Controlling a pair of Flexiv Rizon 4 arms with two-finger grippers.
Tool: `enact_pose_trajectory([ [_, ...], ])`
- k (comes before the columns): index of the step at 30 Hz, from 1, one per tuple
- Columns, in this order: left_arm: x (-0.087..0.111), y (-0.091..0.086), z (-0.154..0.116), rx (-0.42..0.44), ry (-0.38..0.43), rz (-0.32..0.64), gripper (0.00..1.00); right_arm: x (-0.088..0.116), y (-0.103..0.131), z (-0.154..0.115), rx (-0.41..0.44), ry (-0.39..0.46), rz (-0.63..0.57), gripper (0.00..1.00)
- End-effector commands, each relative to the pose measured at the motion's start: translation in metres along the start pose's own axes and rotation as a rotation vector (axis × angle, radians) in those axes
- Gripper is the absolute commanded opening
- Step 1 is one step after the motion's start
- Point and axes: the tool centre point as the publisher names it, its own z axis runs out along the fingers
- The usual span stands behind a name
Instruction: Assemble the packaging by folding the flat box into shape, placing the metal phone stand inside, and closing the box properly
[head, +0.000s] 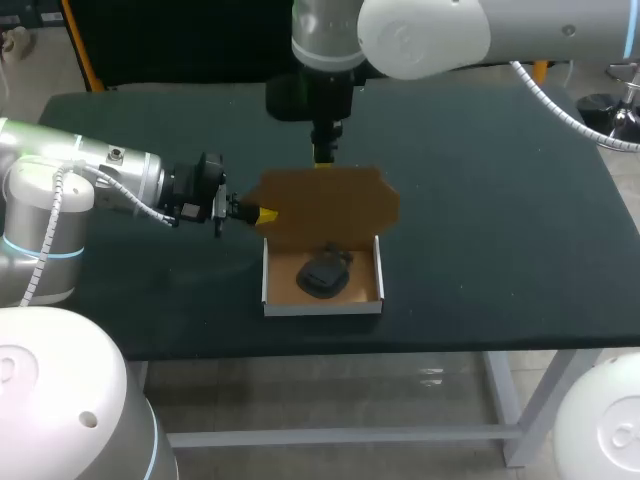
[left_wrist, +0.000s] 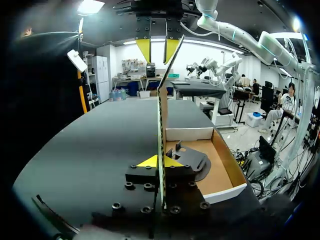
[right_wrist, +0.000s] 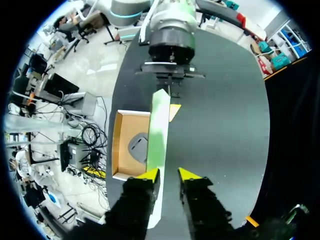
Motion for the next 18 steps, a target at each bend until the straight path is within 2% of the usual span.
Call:
enact_pose_trajectory([
  [1, 0.0000, 0.0008, 0.0000, 0.002, -0.001, 0.001, 0.00, 0.0042, -0.0002, 0.0007, 0.000, -0.003, -0.002, 0.27],
  [18, 0.0000, 0.0008, 0.0000, 0.002, -0.001, 0.001, 0.00, 0.0114, 0.0012, 0.0082, 0.007, 0.009, -0.002, 0.31],
])
